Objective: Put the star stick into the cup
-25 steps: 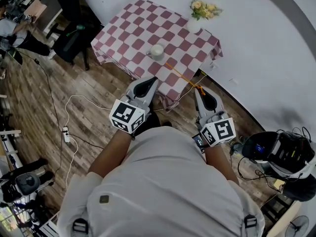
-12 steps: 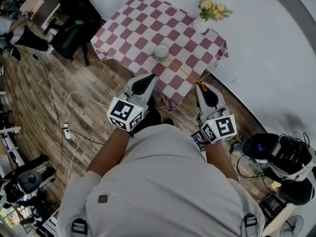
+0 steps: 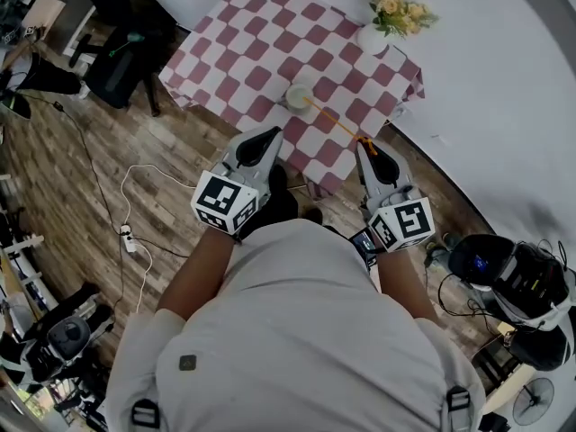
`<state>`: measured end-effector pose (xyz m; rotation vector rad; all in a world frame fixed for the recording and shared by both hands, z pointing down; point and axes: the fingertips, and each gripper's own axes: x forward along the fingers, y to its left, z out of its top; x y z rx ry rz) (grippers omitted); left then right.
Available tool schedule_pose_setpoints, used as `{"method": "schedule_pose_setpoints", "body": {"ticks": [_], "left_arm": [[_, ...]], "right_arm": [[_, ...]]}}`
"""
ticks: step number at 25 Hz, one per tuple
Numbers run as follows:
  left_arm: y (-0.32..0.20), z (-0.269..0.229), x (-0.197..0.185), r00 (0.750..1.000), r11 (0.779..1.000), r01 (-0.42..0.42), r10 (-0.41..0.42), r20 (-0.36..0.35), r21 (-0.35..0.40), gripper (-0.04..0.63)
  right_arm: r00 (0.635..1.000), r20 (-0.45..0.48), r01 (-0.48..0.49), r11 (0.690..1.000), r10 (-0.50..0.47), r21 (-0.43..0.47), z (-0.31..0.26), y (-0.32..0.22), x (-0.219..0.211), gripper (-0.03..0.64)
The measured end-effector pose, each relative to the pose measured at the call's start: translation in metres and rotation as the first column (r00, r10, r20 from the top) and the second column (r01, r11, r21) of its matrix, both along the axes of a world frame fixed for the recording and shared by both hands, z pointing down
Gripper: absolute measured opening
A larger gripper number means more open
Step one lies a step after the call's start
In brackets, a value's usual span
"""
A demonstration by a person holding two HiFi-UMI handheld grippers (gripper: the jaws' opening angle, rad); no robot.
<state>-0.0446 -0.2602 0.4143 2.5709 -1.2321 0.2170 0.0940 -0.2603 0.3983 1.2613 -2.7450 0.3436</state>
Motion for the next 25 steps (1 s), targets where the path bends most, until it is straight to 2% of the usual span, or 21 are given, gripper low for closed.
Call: {"method": "schedule_pose_setpoints", "body": {"ticks": [17,25], "left_arm": [[-0.066,0.05,-0.03,0.996,0.992,-0.084,0.086,0.02,-0.089,0.005],[-0.085,0.073,-0.037,0.991,0.981,-0.127,0.131,0.014,-0.144,0.005]], "right_arm": [[0.997,-0.067,-0.04,0.989,0.031,-0.145,0.062,-0.063,-0.036,0.028],[0.993,-0.111,-0.061,0.978,0.04,-0.199,0.091,-0.084,-0.042,0.028]]}}
